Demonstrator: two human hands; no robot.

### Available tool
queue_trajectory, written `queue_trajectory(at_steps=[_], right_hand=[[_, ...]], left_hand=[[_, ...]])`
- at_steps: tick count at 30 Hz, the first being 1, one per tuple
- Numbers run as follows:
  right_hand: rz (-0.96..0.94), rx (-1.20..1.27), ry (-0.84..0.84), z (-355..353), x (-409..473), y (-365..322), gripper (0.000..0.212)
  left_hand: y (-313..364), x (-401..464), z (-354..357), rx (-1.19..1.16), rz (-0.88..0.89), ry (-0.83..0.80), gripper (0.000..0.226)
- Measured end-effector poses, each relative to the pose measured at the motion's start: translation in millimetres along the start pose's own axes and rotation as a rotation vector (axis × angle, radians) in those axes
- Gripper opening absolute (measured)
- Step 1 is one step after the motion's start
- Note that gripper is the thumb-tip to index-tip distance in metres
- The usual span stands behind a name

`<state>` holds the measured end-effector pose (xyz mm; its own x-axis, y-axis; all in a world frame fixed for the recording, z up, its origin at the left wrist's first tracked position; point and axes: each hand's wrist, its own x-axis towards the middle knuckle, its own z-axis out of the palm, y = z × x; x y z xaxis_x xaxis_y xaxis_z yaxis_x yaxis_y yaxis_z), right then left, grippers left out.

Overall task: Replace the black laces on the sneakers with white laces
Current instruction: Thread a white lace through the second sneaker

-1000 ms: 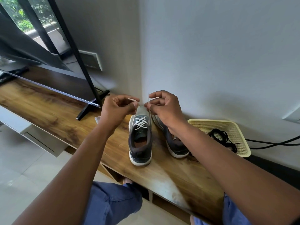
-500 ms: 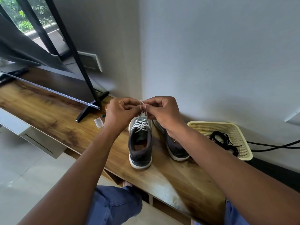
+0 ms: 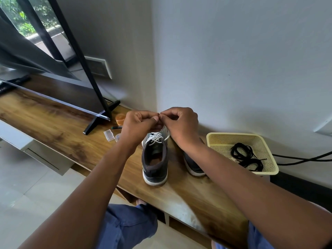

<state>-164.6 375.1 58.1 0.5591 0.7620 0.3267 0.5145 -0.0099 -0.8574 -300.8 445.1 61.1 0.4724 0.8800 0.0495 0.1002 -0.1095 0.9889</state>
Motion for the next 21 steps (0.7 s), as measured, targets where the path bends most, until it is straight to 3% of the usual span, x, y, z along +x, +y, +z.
queue_trajectory(at_steps=[4, 21], right_hand=[[-0.094, -0.079, 0.049, 2, -3, -1, 0.005], [0.247, 0.346, -0.262, 5, 4, -9, 0.020]], left_hand=[[0, 0, -1, -0.046, -0.005, -0.007, 0.015], [3, 2, -17, -0.006, 0.108, 0.050, 0.023]])
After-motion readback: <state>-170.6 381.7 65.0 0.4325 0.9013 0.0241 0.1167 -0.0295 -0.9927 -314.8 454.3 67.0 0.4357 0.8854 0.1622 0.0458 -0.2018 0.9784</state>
